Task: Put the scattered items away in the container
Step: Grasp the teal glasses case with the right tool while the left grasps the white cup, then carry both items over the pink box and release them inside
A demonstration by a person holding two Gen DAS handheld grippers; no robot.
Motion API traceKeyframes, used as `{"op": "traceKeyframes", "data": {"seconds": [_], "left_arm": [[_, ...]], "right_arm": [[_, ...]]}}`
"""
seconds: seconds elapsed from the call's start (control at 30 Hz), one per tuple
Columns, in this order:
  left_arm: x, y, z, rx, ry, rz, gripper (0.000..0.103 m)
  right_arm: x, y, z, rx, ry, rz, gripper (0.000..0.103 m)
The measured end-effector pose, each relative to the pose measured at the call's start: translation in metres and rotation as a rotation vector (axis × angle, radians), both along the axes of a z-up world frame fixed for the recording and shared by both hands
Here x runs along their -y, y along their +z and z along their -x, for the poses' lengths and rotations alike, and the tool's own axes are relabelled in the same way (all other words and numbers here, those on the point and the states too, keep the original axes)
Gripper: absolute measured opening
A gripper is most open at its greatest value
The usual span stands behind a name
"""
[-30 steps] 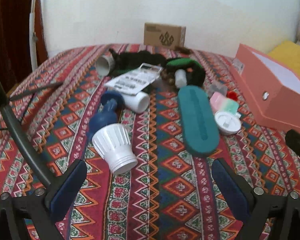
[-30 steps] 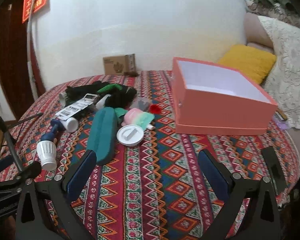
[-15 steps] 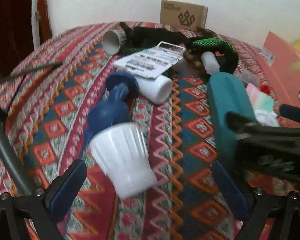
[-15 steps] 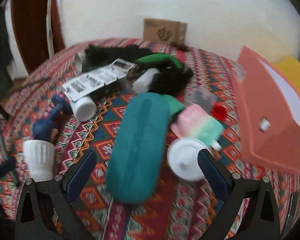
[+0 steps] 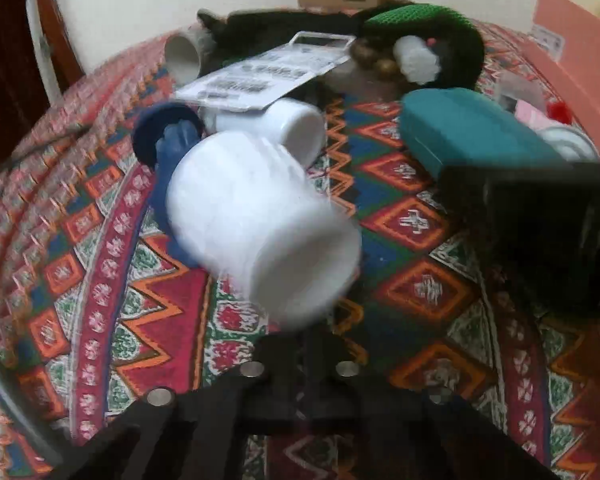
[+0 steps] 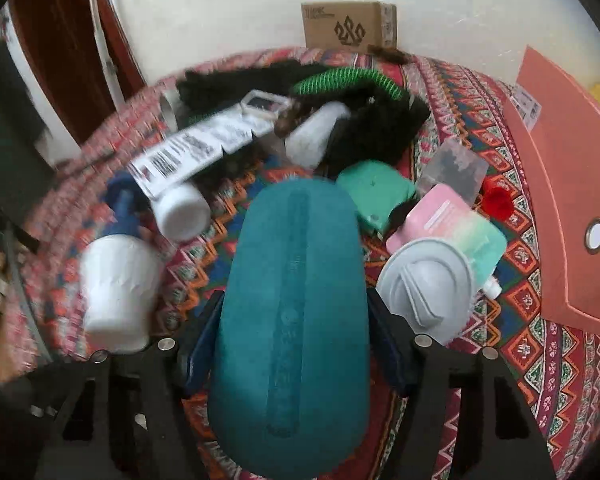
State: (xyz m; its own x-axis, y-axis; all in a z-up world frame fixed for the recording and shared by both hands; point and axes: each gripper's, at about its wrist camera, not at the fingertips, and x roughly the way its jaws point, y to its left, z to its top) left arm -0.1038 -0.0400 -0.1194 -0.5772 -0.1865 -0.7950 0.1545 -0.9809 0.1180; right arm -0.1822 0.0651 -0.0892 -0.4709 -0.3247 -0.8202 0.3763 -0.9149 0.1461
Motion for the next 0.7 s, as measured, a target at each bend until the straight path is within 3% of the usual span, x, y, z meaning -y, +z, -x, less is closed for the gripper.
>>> {"op": "traceKeyframes", "data": {"seconds": [0.3, 0.43, 0.57, 0.6, 0.63, 0.7], "left_arm": [[-0.016, 0.026, -0.019, -0.136, -0.017, 0.128, 0.0], [-0.024, 0.048, -0.034, -0.243, -0.047, 0.165, 0.0], [-0.02, 0.045, -0.023, -0.246, -0.006, 0.203, 0.004], [-0.018, 0.044, -0.02, -0.245, 0.005, 0.212, 0.024], [-0.017, 0.043, -0.016, -0.245, 0.017, 0.222, 0.061], [-0.015, 0.041, -0.01, -0.243, 0.04, 0.241, 0.099]], "right_arm": [[-0.042, 0.093, -0.026, -0.182, -0.061, 0.156, 0.068], [-0.08, 0.15, -0.03, -0.365, -0.175, 0.143, 0.068], [-0.123, 0.185, -0.019, -0.475, -0.317, 0.103, 0.068], [-0.134, 0.189, -0.013, -0.488, -0.354, 0.092, 0.068], [-0.144, 0.192, -0.008, -0.495, -0.387, 0.083, 0.068], [-0.161, 0.187, 0.003, -0.475, -0.43, 0.087, 0.068]]}}
